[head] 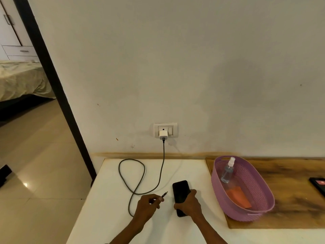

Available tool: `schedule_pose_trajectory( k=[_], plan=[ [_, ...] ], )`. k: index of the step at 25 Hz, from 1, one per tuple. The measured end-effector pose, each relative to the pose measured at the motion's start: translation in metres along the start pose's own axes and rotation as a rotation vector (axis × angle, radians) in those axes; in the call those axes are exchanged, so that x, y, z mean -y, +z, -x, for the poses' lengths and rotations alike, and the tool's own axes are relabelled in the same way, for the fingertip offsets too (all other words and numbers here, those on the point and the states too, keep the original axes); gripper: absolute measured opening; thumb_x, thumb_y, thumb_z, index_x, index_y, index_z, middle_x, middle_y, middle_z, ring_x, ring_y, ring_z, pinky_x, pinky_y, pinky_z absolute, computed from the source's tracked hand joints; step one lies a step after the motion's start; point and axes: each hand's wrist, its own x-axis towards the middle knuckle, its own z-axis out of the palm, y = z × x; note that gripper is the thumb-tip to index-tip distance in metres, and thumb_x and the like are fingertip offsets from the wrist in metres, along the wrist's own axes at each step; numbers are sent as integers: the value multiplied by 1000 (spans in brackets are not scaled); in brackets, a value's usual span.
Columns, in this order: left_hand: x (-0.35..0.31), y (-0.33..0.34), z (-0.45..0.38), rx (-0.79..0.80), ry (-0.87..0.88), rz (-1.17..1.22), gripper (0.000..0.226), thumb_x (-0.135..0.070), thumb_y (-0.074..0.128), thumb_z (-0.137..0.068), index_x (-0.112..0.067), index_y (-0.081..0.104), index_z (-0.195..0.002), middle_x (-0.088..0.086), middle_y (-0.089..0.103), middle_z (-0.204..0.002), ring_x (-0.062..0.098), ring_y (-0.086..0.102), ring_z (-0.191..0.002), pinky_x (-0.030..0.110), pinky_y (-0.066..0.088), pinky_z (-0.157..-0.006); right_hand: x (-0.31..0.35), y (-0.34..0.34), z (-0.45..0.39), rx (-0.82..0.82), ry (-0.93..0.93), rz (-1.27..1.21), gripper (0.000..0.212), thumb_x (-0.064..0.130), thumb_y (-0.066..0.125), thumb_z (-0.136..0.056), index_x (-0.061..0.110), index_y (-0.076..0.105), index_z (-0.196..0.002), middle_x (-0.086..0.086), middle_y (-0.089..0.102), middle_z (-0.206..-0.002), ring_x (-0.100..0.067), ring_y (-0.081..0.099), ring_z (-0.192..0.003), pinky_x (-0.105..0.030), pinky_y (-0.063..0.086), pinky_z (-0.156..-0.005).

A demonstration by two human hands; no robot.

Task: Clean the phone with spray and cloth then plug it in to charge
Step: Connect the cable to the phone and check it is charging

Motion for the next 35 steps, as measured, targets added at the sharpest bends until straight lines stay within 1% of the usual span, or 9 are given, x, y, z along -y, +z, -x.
schedule_pose_trajectory(
  k=[3, 5, 10, 14, 17, 21, 25, 29, 35],
  plan=[
    [-2, 0, 4, -25, -85, 168, 20, -16, 59, -96, -17, 76, -85, 1, 72, -73, 8, 53, -49, 21, 42, -52, -3, -9, 0, 83, 33, -398, 86, 29, 89, -59, 6, 43, -129, -11, 59, -118, -25, 59, -106, -36, 55, -92],
    [-8, 2, 7, -18, -86, 204, 21, -14, 58, -97, -16, 76, -88, 2, 71, -73, 10, 48, -48, 19, 38, -48, -2, -19, 2, 160, 45, -672, 77, 25, 91, -56, 4, 57, -122, -14, 66, -111, -28, 63, -103, -39, 58, -89],
    [-32, 5, 19, -22, -23, 182, 19, -23, 58, -99, -22, 77, -98, -6, 65, -69, 4, 47, -53, 13, 35, -51, 18, -45, 20, 320, -41, -1045, 69, 14, 88, -60, 5, 59, -122, -22, 67, -115, -36, 64, -106, -34, 59, -71],
    [-50, 3, 28, -56, 37, 178, 21, -28, 58, -100, -21, 77, -97, -7, 66, -70, 4, 49, -52, 14, 37, -53, 39, -66, 31, 423, -161, -1180, 55, 9, 74, -78, 6, 53, -129, -15, 69, -119, -35, 65, -106, -36, 58, -78],
    [-62, 1, 34, -37, 33, 240, 22, -22, 57, -100, -12, 76, -97, 0, 65, -70, 10, 44, -48, 16, 36, -46, 59, -82, 44, 536, -132, -1367, 43, 22, 60, -90, 1, 53, -127, -20, 70, -112, -36, 69, -95, -43, 60, -80],
    [-70, 1, 45, -9, 36, 254, 24, -22, 54, -102, -10, 75, -95, 2, 70, -72, 13, 51, -47, 18, 39, -46, 74, -93, 53, 590, -154, -1522, 61, 48, 52, -93, 2, 54, -133, -28, 54, -134, -45, 58, -115, -56, 48, -99],
    [-79, -3, 53, 4, 85, 262, 26, -23, 53, -102, -12, 74, -91, 1, 70, -68, 11, 51, -49, 19, 40, -49, 80, -95, 58, 620, -70, -1558, 75, 62, 41, -91, 4, 47, -138, -31, 49, -138, -51, 51, -122, -62, 37, -107],
    [-90, -6, 58, 0, 125, 287, 30, -22, 53, -102, -9, 74, -85, 2, 63, -59, 4, 47, -43, 15, 36, -46, 89, -98, 66, 636, -14, -1613, 82, 69, 32, -90, 4, 44, -139, -34, 51, -135, -54, 47, -126, -66, 31, -109],
    [-105, -11, 63, 4, 127, 321, 34, -26, 47, -104, -12, 69, -83, 0, 58, -54, 6, 46, -46, 16, 36, -47, 104, -99, 77, 647, -20, -1737, 72, 63, 30, -93, 7, 44, -137, -33, 54, -133, -50, 47, -127, -68, 41, -98]
  ],
)
